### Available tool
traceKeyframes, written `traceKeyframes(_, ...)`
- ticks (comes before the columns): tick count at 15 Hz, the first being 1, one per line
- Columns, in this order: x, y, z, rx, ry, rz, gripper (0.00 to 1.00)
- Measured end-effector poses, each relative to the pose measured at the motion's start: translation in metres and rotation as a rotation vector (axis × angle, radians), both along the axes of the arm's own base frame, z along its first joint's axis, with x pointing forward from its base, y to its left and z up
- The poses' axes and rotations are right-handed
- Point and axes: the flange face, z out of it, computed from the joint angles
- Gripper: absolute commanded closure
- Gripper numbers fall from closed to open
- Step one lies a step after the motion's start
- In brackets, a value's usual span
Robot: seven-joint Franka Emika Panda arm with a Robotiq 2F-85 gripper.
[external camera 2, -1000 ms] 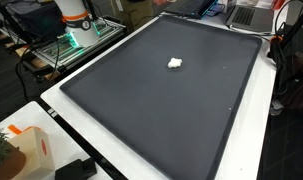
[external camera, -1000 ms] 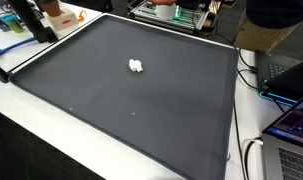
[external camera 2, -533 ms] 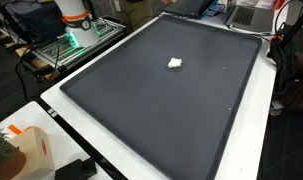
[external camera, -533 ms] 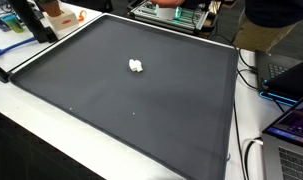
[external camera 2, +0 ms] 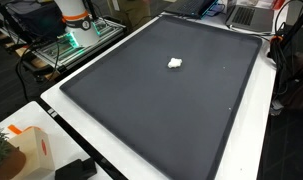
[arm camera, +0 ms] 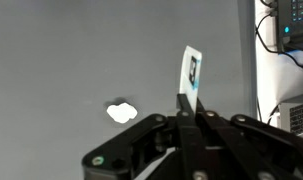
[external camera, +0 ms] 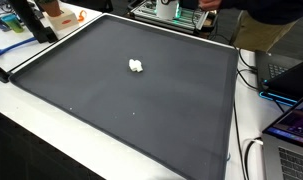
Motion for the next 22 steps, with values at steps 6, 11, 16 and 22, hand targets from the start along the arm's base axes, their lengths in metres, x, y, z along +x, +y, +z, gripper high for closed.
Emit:
traceKeyframes(6,0.001,0.000,0.000,-0.012,-0.006,0.003,0.99)
traceKeyframes(11,0.005,-0.027,-0.041,-0.144,-0.029,0.071,0.96)
traceKeyframes(16,0.004,-0.024,-0.074,-0.184,-0.052,0.121,0.96)
traceKeyframes(22,0.013,-0.023,-0.075,-0.183,-0.145,0.110,0.99)
